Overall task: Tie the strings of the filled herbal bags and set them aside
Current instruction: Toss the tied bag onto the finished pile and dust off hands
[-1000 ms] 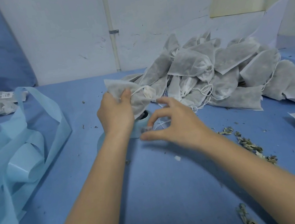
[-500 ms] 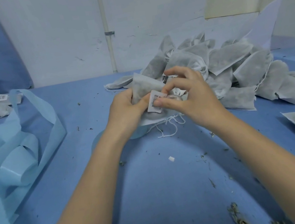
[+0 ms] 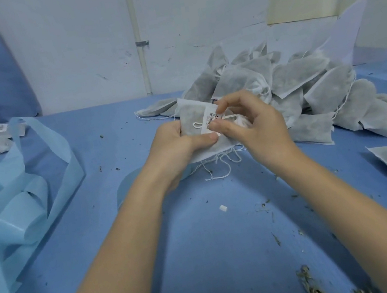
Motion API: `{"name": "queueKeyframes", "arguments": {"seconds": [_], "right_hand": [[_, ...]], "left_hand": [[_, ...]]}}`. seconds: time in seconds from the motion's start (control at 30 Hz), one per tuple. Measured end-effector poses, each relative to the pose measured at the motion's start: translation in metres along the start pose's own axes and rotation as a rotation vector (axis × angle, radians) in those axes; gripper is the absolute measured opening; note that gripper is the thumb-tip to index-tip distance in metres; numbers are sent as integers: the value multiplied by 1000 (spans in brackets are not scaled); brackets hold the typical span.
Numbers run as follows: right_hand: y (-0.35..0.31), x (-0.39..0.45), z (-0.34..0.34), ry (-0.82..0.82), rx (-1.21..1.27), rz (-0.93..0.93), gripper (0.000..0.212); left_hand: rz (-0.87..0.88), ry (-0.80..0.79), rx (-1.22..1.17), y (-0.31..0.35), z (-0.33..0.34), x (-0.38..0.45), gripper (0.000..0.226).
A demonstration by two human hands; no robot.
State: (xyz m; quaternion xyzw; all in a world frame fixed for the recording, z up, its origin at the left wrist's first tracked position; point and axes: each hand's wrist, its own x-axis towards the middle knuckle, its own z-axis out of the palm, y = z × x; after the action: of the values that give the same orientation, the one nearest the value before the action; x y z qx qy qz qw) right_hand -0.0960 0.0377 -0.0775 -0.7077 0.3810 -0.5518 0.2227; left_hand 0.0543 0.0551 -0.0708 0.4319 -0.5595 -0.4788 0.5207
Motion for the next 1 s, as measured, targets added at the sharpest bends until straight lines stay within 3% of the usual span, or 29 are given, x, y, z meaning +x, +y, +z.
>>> {"name": "queueKeyframes", "arguments": {"seconds": [0.47,0.6,0.67,0.77,0.9,1.0], "right_hand": [[2,0,8,146,350,207,26],[2,1,7,35,426,249,20],[3,1,7,-24,460,283,31],[2,-1,11,13,492,339,40],[0,-5,18,81,401,376,42],[-4,-7,24,58,548,468,37]], "left_hand": [[-10,75,75,-2,14,-1,27],[5,107,-34,-2,16,0,17],[19,158,-107,-1,14,1,11],[26,201,-259,3,12,5,7],[-61,435,-307,-3,17,8,13],[-82,584,-267,-7,23,7,17]]}}
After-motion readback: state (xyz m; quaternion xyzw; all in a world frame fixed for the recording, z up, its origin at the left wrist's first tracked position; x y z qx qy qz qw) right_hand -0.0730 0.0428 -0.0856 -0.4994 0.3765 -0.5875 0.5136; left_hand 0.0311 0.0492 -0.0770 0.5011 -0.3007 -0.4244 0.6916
